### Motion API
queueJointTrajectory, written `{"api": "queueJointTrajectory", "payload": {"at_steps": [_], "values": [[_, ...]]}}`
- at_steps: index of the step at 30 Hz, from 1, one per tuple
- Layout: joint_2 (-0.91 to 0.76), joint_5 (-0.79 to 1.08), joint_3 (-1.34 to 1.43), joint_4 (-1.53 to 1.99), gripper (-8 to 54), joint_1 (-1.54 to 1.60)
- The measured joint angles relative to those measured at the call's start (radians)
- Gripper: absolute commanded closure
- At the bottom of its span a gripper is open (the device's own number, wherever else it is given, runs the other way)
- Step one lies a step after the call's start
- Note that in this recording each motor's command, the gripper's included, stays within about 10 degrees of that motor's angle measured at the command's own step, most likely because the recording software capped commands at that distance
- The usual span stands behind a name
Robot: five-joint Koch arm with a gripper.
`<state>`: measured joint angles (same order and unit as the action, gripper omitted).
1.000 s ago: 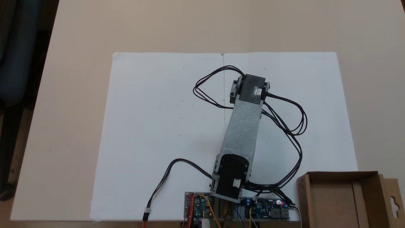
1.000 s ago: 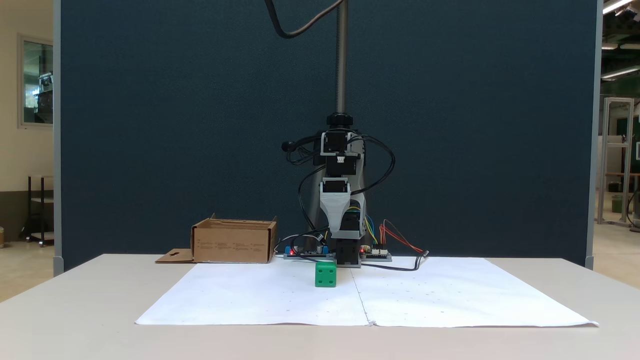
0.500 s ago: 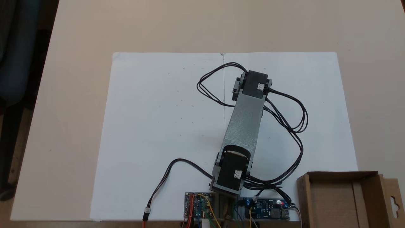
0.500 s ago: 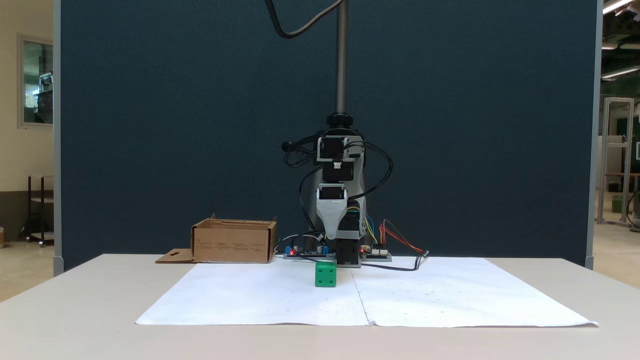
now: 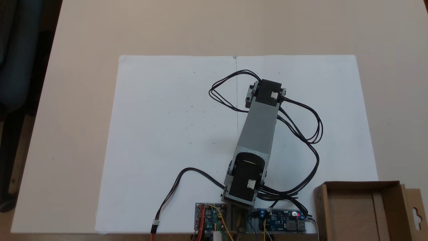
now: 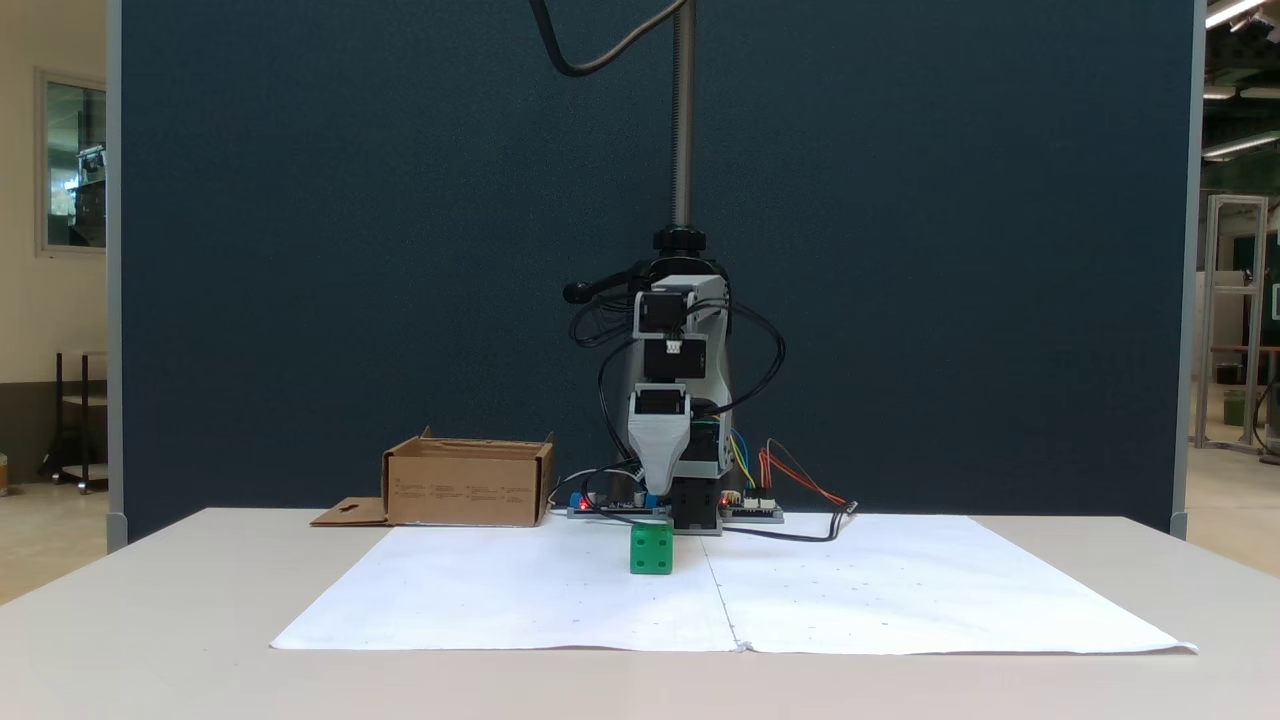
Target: Grasp a green dice and put it in the bin.
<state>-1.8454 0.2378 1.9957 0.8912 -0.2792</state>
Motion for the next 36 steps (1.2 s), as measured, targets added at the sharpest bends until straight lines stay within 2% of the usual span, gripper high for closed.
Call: {"api": "queueJointTrajectory", "payload": {"at_steps": [13,36], "values": [[-0.014,-0.008,0.114,-0.064,1.7,0.0],[-0.012,-0.021,0.115,-0.117,1.8,0.0]]}}
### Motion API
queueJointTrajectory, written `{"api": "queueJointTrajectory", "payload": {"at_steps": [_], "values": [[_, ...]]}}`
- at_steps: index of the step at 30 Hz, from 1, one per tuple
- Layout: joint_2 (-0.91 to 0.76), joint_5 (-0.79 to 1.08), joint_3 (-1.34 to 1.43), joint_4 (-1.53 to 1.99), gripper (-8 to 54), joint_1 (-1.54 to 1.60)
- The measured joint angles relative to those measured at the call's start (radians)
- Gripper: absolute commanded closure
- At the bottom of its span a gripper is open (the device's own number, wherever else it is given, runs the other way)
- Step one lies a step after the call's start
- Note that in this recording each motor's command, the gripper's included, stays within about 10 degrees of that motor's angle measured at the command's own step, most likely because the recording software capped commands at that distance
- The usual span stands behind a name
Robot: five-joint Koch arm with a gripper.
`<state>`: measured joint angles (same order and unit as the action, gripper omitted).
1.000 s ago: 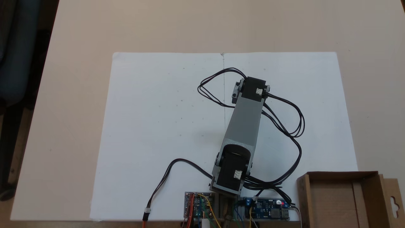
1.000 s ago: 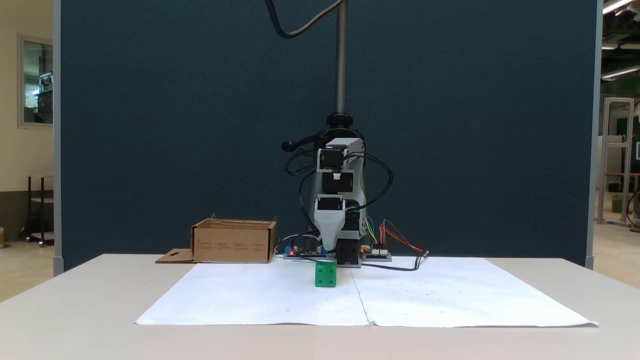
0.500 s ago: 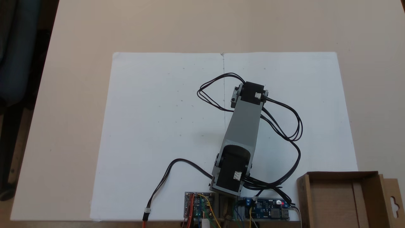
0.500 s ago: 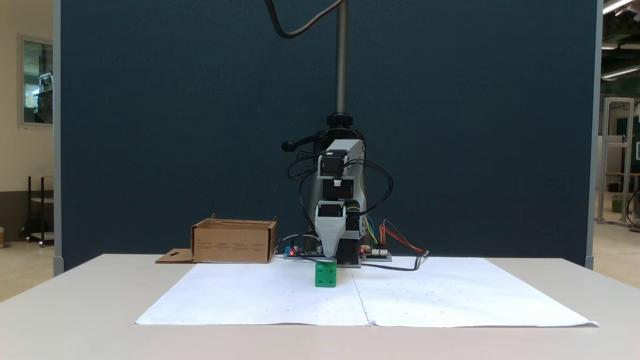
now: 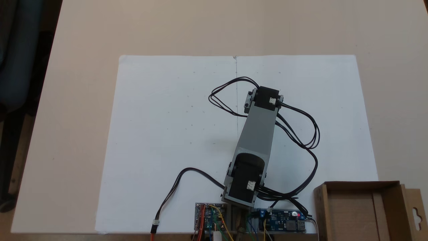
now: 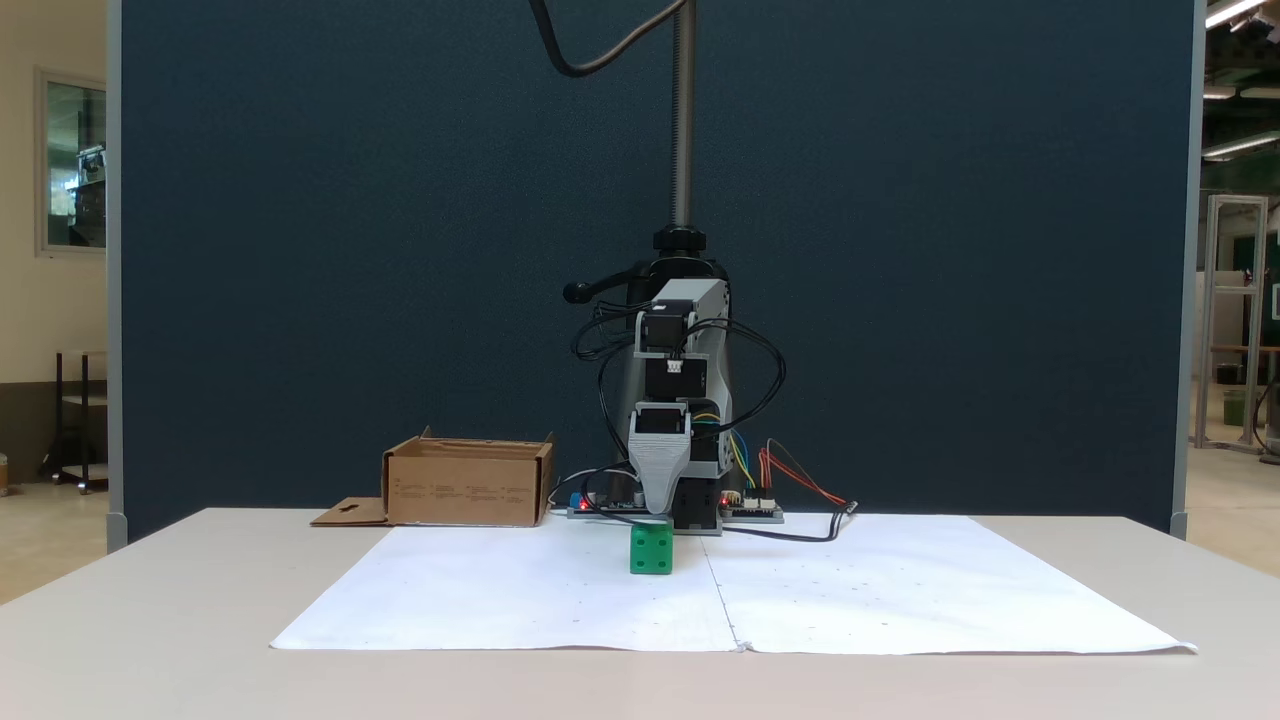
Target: Grasp a green dice and put it in the bin.
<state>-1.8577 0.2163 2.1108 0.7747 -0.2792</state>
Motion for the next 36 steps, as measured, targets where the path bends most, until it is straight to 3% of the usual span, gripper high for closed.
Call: {"api": "queueJointTrajectory", "payload": {"at_steps": [13,36], "values": [[0.011,0.0,0.021,-0.037,1.7,0.0],[0.238,0.0,0.031,-0.204,2.5,0.0]]}}
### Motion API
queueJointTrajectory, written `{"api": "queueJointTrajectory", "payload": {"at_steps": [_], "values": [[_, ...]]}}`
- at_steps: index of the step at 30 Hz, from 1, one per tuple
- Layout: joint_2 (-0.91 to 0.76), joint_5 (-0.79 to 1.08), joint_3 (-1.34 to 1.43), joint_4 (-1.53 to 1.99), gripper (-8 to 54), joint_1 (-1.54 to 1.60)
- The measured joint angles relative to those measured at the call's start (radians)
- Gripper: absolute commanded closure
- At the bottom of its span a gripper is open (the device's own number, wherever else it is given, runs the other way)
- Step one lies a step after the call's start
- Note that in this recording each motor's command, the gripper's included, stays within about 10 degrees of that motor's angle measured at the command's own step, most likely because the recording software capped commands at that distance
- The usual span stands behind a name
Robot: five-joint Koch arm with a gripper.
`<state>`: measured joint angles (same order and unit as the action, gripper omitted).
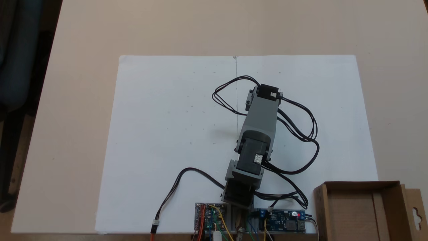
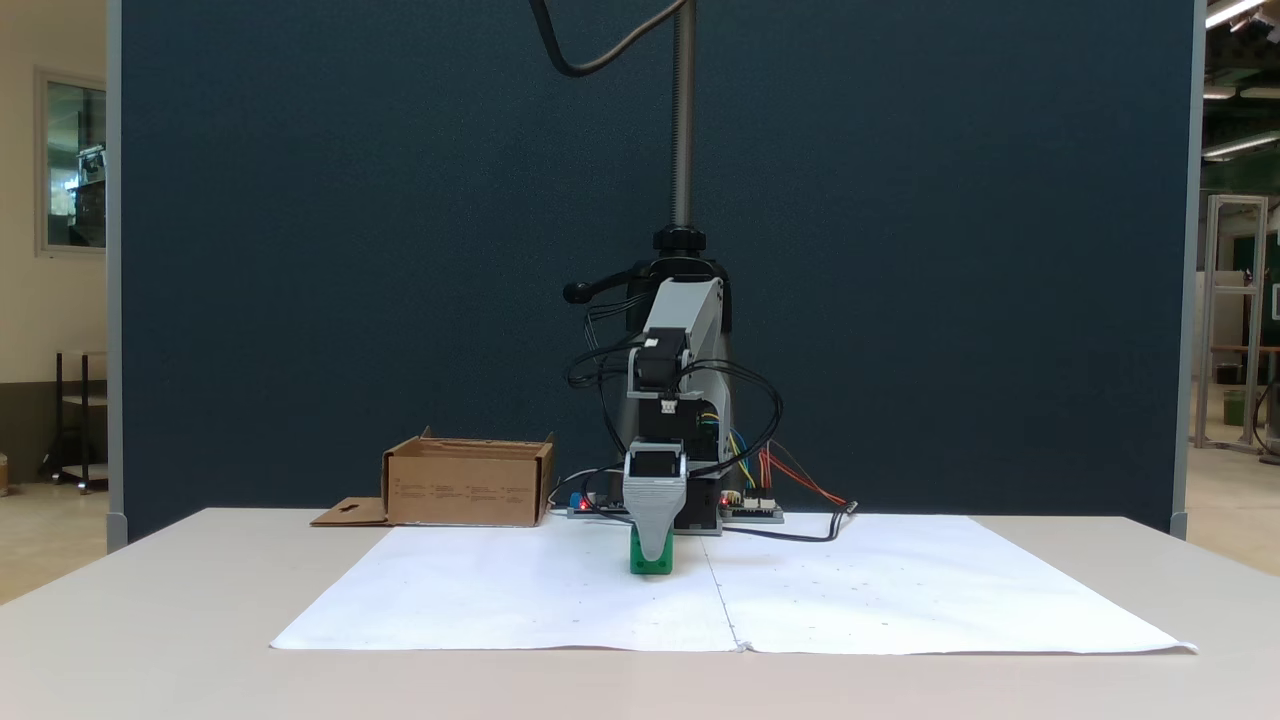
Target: Grasp a green dice and put it in the bin.
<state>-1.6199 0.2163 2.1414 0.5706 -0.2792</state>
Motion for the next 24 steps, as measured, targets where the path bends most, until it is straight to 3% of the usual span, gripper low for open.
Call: {"api": "queueJointTrajectory", "payload": {"at_steps": [24], "values": [[0.038,0.006,0.023,-0.034,3.3,-0.034]]}}
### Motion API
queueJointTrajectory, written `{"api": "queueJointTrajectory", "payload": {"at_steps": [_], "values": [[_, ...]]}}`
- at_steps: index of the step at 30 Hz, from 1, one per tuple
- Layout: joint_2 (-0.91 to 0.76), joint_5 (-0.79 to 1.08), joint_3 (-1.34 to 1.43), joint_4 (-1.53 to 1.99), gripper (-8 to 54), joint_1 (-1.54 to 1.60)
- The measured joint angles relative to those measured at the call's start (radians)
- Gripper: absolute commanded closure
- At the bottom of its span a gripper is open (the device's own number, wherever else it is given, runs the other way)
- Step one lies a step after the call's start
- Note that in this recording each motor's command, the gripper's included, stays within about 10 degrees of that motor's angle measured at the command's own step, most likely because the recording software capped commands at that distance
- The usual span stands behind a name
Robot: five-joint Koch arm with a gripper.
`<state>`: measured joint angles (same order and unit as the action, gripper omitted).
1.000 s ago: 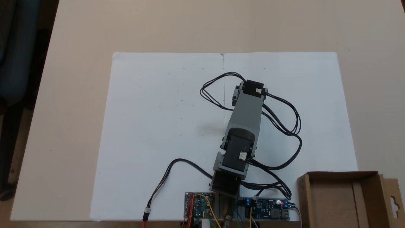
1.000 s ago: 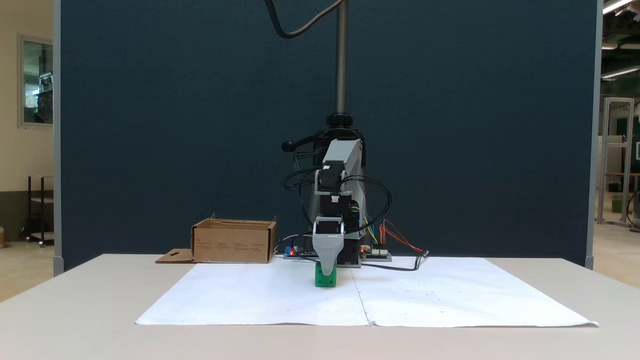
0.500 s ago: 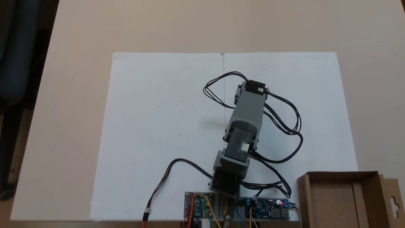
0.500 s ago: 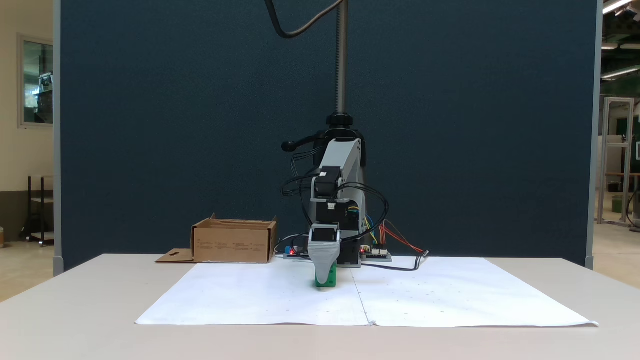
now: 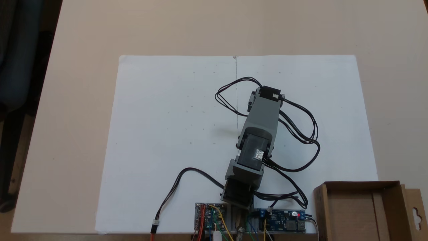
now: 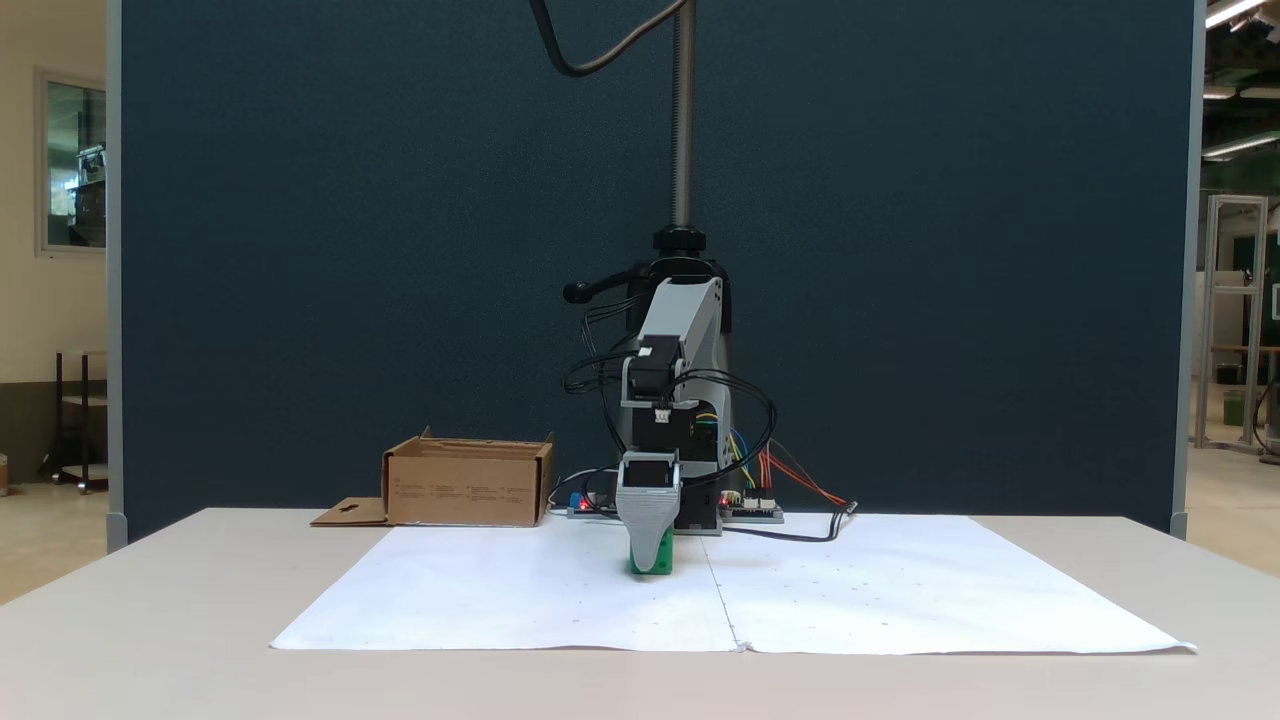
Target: Grasp a green dice and put it in the bin.
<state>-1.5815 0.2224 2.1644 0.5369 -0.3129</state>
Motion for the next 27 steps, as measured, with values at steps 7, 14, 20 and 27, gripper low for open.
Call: {"api": "queueJointTrajectory", "payload": {"at_steps": [7,14,20,27], "values": [[0.0,0.038,0.0,0.0,3.3,-0.018],[0.0,0.066,0.008,0.0,3.3,-0.018],[0.0,0.067,0.009,-0.008,4.1,-0.018],[0.012,0.072,0.006,-0.017,4.1,-0.018]]}}
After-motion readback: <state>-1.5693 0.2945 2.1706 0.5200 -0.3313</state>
